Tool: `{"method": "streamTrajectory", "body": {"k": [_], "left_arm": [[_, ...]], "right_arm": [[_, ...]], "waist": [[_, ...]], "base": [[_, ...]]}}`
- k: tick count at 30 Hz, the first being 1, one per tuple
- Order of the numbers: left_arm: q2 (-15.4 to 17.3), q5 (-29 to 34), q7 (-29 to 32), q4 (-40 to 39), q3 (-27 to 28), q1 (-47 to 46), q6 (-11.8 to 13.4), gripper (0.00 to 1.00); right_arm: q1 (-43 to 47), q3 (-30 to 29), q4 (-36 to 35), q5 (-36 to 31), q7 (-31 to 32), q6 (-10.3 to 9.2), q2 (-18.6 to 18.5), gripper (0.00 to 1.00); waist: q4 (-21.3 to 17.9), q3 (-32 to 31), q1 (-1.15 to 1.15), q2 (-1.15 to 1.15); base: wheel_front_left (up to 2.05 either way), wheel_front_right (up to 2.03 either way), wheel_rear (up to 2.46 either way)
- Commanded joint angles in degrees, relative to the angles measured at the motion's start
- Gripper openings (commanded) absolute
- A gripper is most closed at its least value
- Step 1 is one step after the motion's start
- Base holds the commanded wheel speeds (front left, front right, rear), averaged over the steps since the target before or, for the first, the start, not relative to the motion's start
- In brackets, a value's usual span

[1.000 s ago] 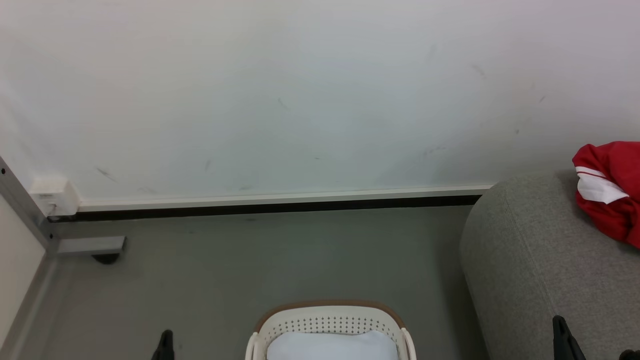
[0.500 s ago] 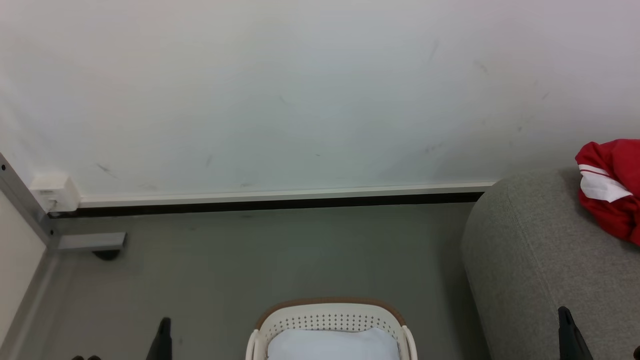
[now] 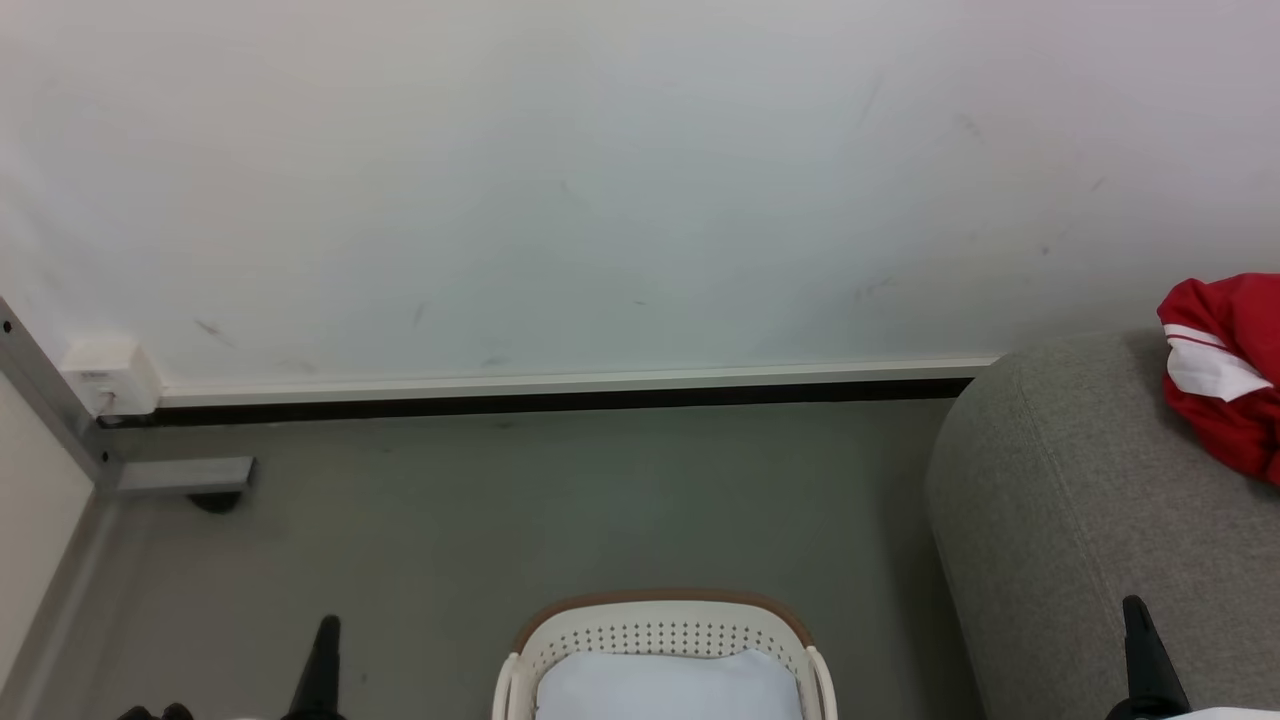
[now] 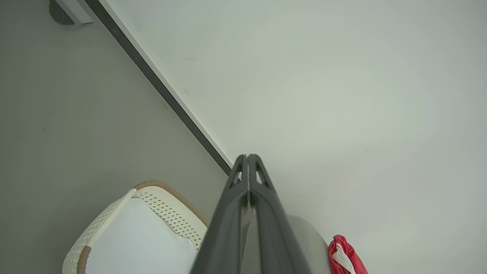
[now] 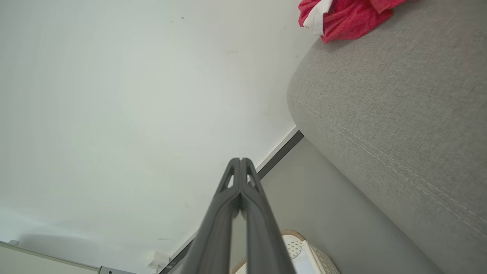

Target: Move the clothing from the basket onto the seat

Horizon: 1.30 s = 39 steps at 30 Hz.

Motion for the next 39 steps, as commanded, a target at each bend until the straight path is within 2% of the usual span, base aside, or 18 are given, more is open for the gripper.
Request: {"method": "streamTrajectory", "body": {"k": [1,39], "left_arm": [[0.17,-1.49,0.28,-0.81,0.31,-1.31,-0.28,0.00],[-0.17,-21.32,5.68,-1.48,2.58,-4.07,-2.09,0.00]], "right_arm": [[-1.54,-0.28,-0.97,1.48,0.36,-0.08,-0.69,0.00],[-3.36,-1.24,-3.07,23.48,5.71,-0.11,-0.80,0.00]], "waist": [[0.02,0.04,0.00,0.00],[0.60,1.52,0.00,0.00]], "base": [[0.00,0.00,0.00],[0.00,0.00,0.00]]}}
